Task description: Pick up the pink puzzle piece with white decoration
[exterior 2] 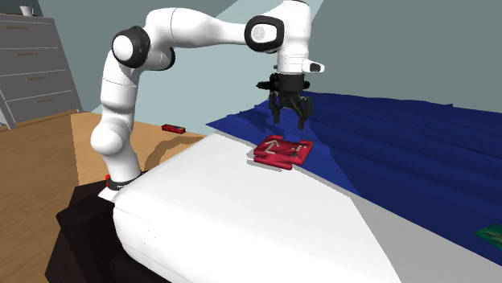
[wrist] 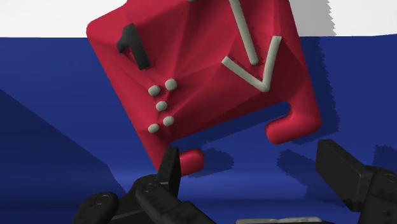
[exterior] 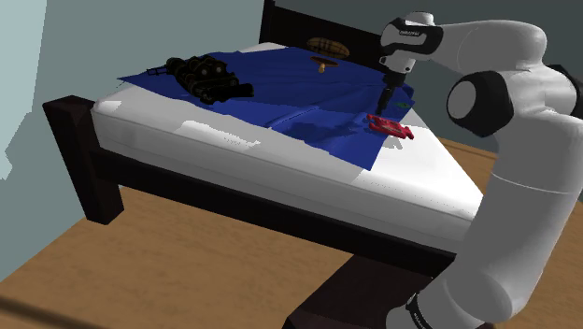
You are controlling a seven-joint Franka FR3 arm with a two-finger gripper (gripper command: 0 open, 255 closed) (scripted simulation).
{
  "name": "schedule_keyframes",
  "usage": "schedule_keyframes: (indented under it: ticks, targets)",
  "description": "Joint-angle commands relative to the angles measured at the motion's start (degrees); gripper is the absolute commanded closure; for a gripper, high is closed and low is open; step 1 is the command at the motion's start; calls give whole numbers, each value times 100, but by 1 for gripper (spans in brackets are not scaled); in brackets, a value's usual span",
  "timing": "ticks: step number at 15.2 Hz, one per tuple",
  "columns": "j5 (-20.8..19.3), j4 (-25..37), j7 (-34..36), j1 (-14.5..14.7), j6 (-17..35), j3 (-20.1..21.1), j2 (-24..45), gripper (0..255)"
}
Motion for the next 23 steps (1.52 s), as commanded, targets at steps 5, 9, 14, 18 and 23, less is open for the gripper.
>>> schedule_keyframes:
  ticks: [5, 9, 14, 18, 23]
  targets:
    - [516, 1784, -532, -764, -567, 153, 1387, 0]
    - [478, 1302, -538, -648, -191, 143, 1291, 0]
    - [466, 1034, -550, -597, 35, 140, 1256, 255]
    - [466, 1038, -550, -598, 31, 140, 1255, 255]
    - [464, 1033, -542, -590, 33, 141, 1252, 255]
